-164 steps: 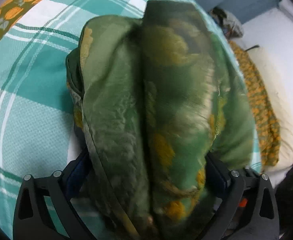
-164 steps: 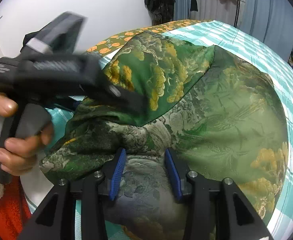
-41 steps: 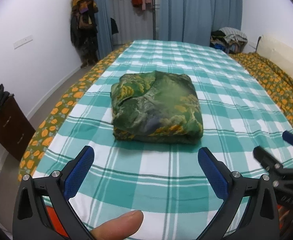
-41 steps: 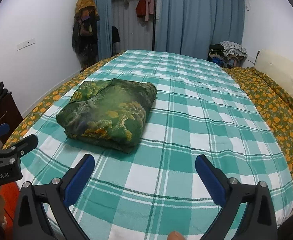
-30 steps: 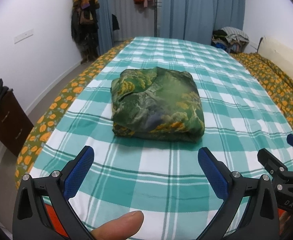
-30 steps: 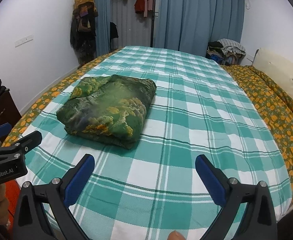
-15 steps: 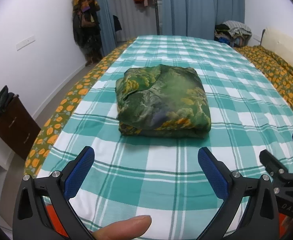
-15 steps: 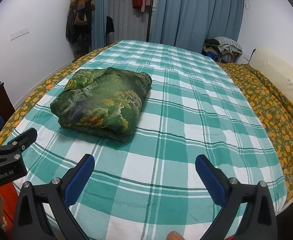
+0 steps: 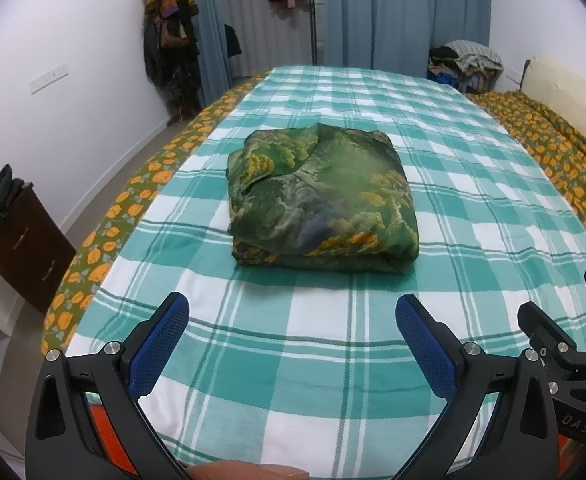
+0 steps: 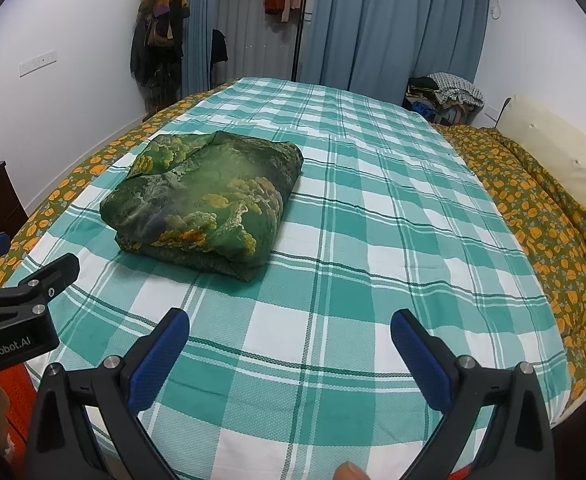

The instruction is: Fold large clothes

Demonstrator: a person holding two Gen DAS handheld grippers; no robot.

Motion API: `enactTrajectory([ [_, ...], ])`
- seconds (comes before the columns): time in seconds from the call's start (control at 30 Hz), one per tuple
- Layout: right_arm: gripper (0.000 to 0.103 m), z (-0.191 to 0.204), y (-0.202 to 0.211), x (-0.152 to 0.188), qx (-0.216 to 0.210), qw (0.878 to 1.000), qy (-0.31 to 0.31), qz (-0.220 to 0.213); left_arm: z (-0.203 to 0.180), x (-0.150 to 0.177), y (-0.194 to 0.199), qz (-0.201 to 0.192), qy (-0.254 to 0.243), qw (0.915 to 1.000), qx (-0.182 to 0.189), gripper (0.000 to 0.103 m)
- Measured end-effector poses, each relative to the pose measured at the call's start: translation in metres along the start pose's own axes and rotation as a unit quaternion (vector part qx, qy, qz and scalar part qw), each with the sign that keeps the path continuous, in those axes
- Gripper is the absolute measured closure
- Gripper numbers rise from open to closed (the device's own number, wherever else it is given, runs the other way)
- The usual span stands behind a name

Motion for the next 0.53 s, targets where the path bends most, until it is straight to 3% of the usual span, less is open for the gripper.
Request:
enactTrajectory([
  [0.53, 0.001, -0.0023, -0.0002, 0.0029, -0.002, 1.000, -0.006, 0.005, -0.0072, 0.0023, 0.0017, -0.001, -0.001, 0.9999, 0.012, 0.000],
])
Point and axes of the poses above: each gripper's, at about its wrist camera, not at the fingertips, and y roughly against the way its jaws point, z to its left, x to its underside, the point moved 10 cm from there along -y, roughly the way its jaws point, and after that the axes turned 15 degrees about -x, right-handed, at the moved point
